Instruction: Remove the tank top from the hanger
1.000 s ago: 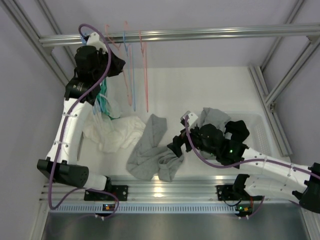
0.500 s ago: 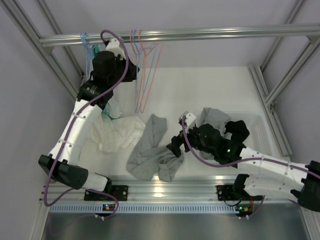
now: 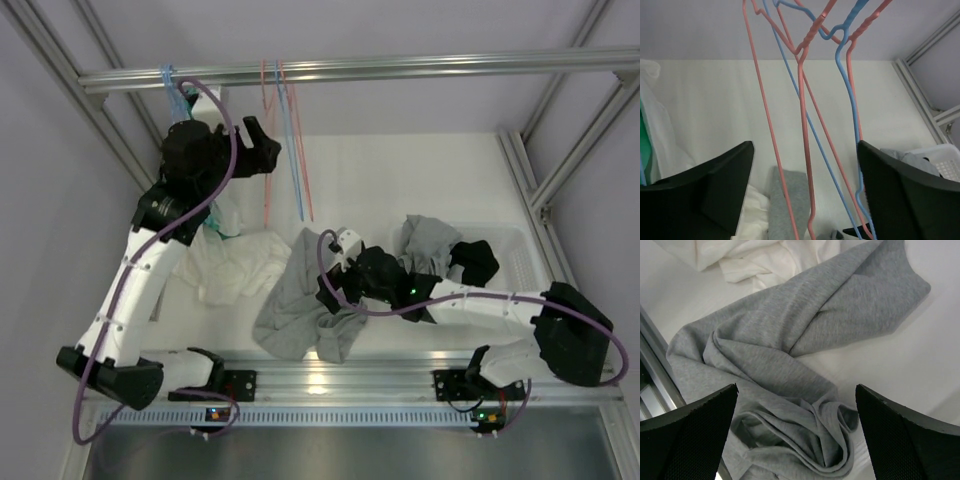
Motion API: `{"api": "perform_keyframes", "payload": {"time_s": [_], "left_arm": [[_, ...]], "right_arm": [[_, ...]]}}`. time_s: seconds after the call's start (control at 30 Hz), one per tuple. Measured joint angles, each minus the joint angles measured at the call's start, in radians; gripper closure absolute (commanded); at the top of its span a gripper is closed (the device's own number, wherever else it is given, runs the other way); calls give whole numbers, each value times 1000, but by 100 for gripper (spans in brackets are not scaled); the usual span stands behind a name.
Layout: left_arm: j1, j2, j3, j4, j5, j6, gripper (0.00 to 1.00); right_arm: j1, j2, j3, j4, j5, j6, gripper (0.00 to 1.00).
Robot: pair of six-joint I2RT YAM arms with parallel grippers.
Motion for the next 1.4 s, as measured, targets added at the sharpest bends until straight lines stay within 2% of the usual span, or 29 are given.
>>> {"api": "perform_keyframes", "payload": {"time_s": [0.03,0.27,0.57,0.87,0.93,0.97,1.0,1.03,1.1,1.13,1.3,1.4], "left_arm": [[0,-31,-16,-3,-8,0,1],[0,-305,-150,-10,-41,-2,1],[0,-727,-446,-41,-117,1,1],[0,-896,-713,-97,-236,21,1],[0,-935,-743,-116,-267,21,1],[0,-949,-745,-124,-276,21,1],[0,-963,-745,-122,-284,21,1],[0,-970,-745,-120,-288,21,1],[0,-975,-745,-120,-291,21,1],[0,-971,-745,-121,-291,21,1],[0,-960,-745,-121,-287,24,1],[0,-959,-745,-121,-286,25,1]], "right_arm": [[0,24,0,15,0,3,1],[21,195,36,74,53,11,1],[210,379,145,93,241,-4,1],[216,567,254,130,304,31,1],[216,578,254,153,304,43,4],[216,581,254,159,304,48,7],[216,583,254,164,304,49,15],[216,583,253,167,303,54,41],[215,583,242,186,292,66,68],[214,580,235,197,291,70,100],[211,493,145,187,317,77,100],[211,357,65,132,346,53,100]]}}
